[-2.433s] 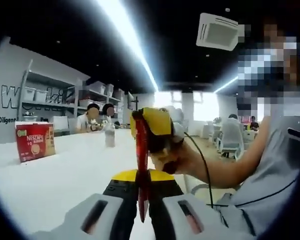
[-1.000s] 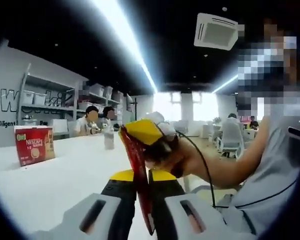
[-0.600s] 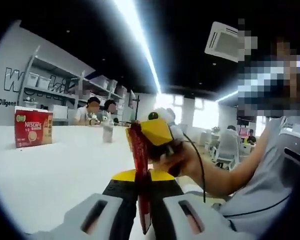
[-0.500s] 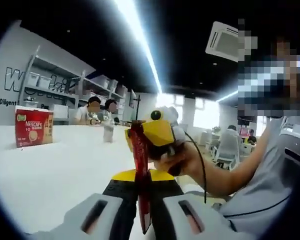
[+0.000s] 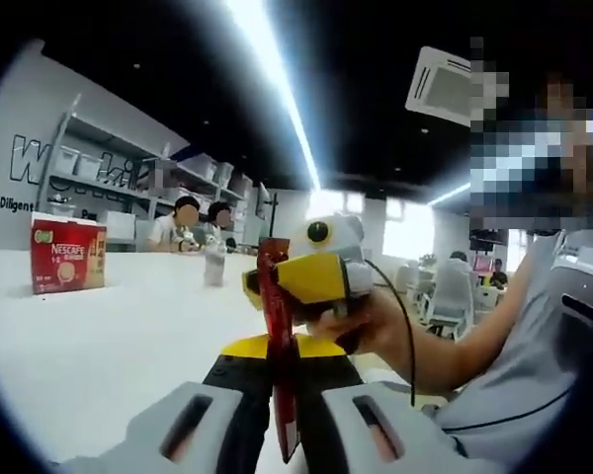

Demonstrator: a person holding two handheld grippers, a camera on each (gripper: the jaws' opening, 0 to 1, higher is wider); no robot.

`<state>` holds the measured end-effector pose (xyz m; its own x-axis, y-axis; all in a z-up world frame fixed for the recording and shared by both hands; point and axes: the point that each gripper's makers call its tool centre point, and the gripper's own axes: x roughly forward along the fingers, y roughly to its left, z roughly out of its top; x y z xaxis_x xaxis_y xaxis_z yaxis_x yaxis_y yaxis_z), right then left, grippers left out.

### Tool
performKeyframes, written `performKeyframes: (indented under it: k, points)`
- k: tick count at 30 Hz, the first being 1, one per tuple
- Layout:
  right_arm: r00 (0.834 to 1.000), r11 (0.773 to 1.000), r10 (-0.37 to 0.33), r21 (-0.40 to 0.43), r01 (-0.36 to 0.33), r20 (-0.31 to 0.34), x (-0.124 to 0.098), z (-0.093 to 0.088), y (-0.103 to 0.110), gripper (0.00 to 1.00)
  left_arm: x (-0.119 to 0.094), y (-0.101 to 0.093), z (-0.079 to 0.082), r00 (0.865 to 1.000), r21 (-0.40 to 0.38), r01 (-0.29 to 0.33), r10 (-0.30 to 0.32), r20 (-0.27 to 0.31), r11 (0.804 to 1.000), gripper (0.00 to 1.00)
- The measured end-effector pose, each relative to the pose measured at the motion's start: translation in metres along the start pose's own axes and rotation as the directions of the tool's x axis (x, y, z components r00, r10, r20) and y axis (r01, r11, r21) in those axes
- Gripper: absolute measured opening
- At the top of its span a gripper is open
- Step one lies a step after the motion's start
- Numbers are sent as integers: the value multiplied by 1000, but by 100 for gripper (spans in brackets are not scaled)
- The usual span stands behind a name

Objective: Tear open the coffee pouch, take out the coffee, and pour the coffee from the pouch into the cup

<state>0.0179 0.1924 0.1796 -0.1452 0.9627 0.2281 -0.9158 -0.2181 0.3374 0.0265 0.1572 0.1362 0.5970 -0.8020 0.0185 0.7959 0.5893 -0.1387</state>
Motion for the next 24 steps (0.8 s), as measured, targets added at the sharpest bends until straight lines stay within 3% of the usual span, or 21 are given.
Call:
performKeyframes:
  k: [3,5,6,9,11,12,14,16,24]
  points:
    - [1000,999,16,29,-17,13,1,1,2,8,-1,-1,1,1000,-1,6,-6,3,1000,9]
    - [1000,989,26,143,-28,17,1,2,5,6,-1,-4,3,1000,0,13,-13,7,1000,9]
    - [999,987,30,158,-32,18,1,2,5,4,-1,-5,3,1000,8,14,-14,7,1000,10]
    - [999,957,33,288,-44,42,1,0,-1,2,0,-2,1,999,75,-24,26,-22,997,10]
    - [995,924,63,371,-88,77,1,-1,-3,2,1,-2,0,999,97,-38,41,-35,995,10]
    - [994,917,71,386,-99,84,1,-1,-3,2,1,-3,-1,998,103,-40,44,-39,994,11]
    - [986,872,107,464,-155,130,-1,-3,-4,2,0,-2,-2,997,118,-46,52,-49,992,11]
    - [983,856,116,487,-173,146,-1,-5,-8,2,0,0,-3,997,123,-51,58,-56,991,11]
    - [986,877,110,455,-157,128,-1,-2,-1,2,2,-1,-2,998,109,-42,47,-46,993,11]
